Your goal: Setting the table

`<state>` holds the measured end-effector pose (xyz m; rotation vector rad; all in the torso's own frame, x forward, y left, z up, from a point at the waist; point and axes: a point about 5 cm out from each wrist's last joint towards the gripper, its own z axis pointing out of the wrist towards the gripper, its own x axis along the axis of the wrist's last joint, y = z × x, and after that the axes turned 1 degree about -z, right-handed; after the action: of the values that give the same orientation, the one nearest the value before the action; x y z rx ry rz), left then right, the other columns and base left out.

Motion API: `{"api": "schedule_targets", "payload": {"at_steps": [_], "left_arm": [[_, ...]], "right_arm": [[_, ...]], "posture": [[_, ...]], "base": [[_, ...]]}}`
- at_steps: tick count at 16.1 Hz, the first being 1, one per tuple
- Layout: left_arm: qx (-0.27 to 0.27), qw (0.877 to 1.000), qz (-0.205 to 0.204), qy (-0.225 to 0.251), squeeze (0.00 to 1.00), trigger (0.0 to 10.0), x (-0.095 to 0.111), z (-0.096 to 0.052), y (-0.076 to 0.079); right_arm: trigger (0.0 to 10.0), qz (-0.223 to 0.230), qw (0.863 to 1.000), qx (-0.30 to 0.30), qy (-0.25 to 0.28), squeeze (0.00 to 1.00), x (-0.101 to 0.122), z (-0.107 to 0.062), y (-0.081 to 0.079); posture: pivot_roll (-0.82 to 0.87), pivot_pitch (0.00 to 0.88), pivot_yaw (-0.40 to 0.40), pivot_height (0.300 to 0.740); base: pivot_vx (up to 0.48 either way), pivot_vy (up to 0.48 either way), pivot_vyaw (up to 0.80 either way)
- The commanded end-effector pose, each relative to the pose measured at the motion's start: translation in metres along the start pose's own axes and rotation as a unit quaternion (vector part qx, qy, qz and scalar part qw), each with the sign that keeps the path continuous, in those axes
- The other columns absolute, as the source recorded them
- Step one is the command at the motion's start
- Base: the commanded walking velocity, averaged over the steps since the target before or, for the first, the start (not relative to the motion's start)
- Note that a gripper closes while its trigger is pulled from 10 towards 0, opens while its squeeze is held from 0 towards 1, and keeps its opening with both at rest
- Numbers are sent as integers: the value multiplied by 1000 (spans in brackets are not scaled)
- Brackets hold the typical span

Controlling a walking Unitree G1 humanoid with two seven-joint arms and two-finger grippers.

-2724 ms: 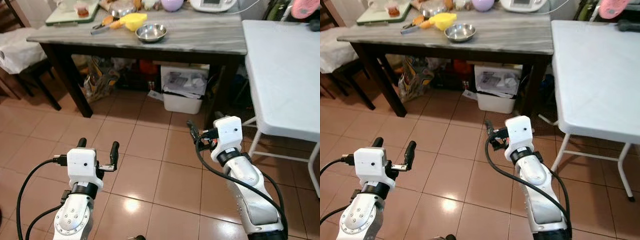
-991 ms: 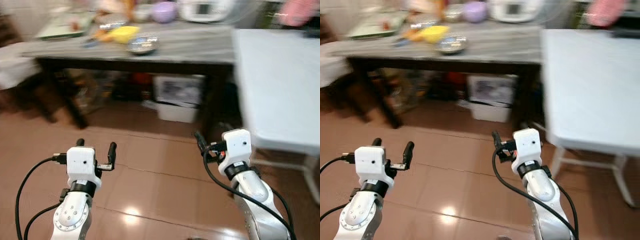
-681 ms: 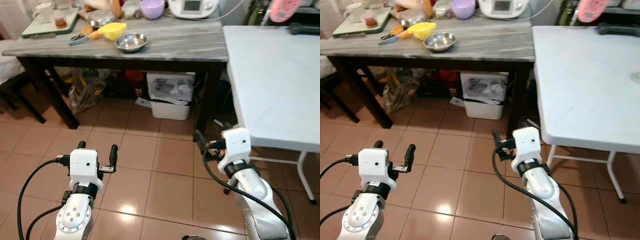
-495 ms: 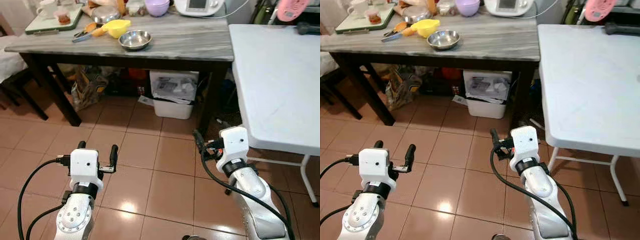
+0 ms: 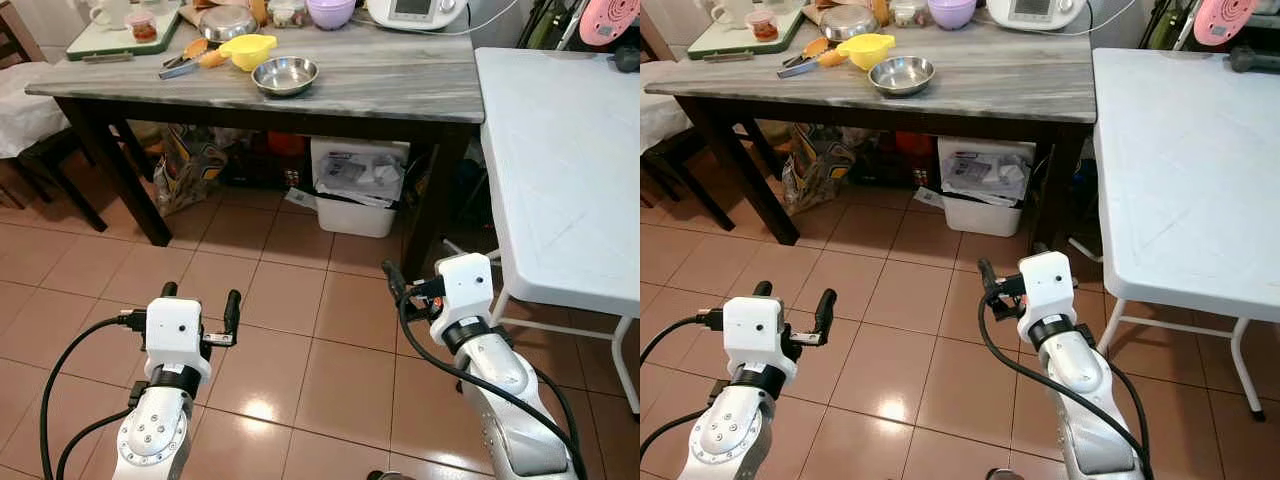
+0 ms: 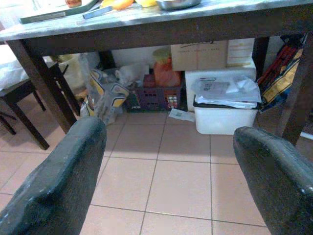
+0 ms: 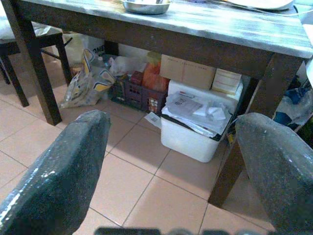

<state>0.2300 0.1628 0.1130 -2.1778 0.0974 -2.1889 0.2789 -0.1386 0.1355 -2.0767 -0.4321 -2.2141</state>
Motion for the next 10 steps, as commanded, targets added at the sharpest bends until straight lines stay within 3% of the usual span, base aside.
{"api": "schedule_targets", "payload": {"at_steps": [1,5,10], "left_arm": [[2,1000,10,-3,0,10000,1,-1,-2],[-3,1000,12,-2,0,10000,1,0,-1],[-13,1000,10,-2,0,10000,1,1,1]], "right_arm": [[10000,1,1000,2,4,0,1,1,-2],[10000,1,1000,0,4,0,1,2,-2],[10000,-1,1000,-3,3,0,0,2,-1]], "posture": [[-122,159,65,740],[-125,162,74,740],[-127,162,73,740]], "base": [[0,0,0],[0,-67,0],[0,-438,0]]}}
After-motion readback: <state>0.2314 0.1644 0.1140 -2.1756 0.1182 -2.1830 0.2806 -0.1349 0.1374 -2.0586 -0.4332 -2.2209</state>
